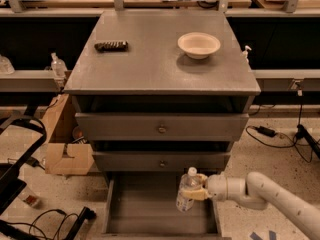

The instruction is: Pick blue plastic bottle from bottom drawer and place on counter

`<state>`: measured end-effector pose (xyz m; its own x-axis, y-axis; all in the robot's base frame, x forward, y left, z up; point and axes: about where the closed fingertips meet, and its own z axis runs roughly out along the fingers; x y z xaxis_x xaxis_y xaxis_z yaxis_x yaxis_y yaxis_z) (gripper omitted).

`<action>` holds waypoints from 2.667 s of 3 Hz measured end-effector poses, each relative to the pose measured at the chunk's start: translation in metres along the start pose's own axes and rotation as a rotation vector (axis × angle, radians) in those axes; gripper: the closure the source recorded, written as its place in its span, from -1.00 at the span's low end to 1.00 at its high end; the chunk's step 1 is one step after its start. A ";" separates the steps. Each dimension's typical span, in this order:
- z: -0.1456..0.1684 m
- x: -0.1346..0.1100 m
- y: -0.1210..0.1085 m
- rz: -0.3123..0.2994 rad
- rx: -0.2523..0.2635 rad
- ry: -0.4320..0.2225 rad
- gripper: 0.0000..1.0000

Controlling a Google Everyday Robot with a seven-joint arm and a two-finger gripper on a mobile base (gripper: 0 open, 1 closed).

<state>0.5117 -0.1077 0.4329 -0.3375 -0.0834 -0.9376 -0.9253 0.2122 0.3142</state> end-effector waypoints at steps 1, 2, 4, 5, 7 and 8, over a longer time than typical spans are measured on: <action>-0.057 -0.148 0.018 -0.040 0.040 -0.032 1.00; -0.091 -0.252 0.020 -0.118 0.098 -0.033 1.00; -0.155 -0.412 0.034 -0.218 0.327 0.004 1.00; -0.150 -0.419 0.037 -0.225 0.318 0.002 1.00; -0.118 -0.502 0.058 -0.300 0.255 -0.015 1.00; -0.070 -0.583 0.063 -0.383 0.187 -0.014 1.00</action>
Offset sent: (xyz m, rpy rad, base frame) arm 0.0854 -0.1006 0.3847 -0.0703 -0.2328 -0.1472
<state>0.6383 -0.1134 1.0099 0.0283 -0.1777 -0.9837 -0.9358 0.3411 -0.0885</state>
